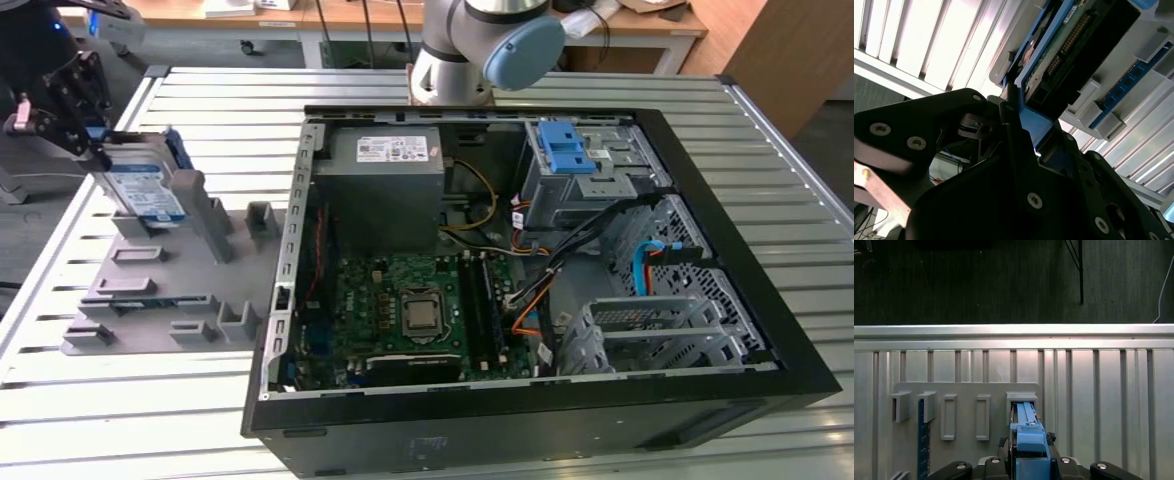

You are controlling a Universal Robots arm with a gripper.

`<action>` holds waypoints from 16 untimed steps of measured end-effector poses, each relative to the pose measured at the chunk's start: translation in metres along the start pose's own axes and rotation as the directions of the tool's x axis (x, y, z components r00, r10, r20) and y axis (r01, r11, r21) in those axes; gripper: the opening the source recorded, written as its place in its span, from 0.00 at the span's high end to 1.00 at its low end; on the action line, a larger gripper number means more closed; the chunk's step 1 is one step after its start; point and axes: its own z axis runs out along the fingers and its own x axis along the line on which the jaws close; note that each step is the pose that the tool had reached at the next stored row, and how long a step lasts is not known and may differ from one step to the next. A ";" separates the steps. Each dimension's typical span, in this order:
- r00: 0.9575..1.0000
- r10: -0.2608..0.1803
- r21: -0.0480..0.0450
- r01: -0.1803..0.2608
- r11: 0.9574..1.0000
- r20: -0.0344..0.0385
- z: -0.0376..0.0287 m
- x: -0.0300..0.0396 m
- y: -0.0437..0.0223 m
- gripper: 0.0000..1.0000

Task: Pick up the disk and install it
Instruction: 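Pick up the disk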

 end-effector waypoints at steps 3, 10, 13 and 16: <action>1.000 0.000 0.000 0.000 1.000 0.000 -0.0037 0.0000 0.0001 0.64; 1.000 0.000 0.000 0.000 1.000 0.000 -0.0103 -0.0001 0.0001 0.64; 1.000 0.000 0.000 0.000 1.000 0.000 -0.0105 -0.0001 0.0001 0.64; 1.000 0.000 0.000 0.000 1.000 0.000 -0.0105 -0.0001 0.0001 0.64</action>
